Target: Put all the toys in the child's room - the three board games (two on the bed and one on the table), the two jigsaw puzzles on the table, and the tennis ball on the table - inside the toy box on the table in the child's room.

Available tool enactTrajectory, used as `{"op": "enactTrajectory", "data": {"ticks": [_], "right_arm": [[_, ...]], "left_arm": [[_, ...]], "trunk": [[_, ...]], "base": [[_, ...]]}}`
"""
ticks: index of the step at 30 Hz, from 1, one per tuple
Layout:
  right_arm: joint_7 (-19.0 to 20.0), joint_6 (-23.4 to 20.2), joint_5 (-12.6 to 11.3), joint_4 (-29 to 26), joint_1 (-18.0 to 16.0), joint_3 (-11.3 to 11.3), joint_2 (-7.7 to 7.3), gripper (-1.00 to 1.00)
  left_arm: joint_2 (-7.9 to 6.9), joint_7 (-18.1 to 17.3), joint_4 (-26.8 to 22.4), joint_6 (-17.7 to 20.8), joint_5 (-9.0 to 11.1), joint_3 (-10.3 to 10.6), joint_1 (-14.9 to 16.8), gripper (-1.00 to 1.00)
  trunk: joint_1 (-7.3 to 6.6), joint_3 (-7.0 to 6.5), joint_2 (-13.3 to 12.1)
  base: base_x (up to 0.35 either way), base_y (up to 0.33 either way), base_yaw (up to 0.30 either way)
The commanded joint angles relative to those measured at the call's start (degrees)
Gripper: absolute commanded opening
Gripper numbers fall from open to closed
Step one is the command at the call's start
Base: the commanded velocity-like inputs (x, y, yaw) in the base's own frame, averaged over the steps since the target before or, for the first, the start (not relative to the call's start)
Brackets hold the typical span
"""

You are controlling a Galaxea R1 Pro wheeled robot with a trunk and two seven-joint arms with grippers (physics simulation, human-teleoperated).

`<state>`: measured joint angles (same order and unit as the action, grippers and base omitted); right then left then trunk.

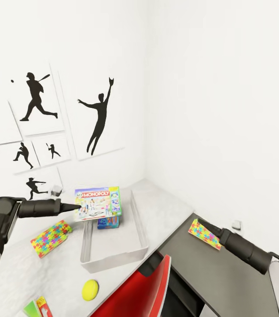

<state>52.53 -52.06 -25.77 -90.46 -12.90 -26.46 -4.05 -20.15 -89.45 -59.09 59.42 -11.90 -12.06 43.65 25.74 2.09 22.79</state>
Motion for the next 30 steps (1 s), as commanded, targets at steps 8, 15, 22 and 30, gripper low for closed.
{"op": "enactTrajectory", "data": {"ticks": [8, 15, 22, 30], "right_arm": [[7.41, 5.14, 0.43, -0.1, 6.09, -1.77, -0.06, 1.0], [8.82, 5.01, 0.39, -0.15, 6.62, -4.91, -0.08, 1.0], [10.07, 4.91, 0.45, -0.16, 6.65, -6.48, -0.13, 1.0], [10.23, 4.87, 0.46, -0.1, 6.66, -6.92, -0.69, 1.0]], "left_arm": [[2.77, 0.21, 3.61, 0.58, -4.11, -0.02, 1.47, -1.0], [5.29, 1.55, 8.24, 0.58, -9.16, -0.06, 3.71, -1.0], [7.41, 1.87, 11.21, 0.58, -15.0, -0.16, 5.46, -1.0], [8.9, 1.91, 12.1, 0.58, -17.55, -0.21, 6.14, -1.0]], "trunk": [[0.04, 0.13, 0.13], [0.04, 0.2, 0.13], [0.04, 0.55, 0.13], [0.04, 1.14, 0.13]], "base": [[0.0, 0.0, 0.0], [0.0, 0.0, 0.0], [0.0, 0.0, 0.0], [0.0, 0.0, 0.0]]}}
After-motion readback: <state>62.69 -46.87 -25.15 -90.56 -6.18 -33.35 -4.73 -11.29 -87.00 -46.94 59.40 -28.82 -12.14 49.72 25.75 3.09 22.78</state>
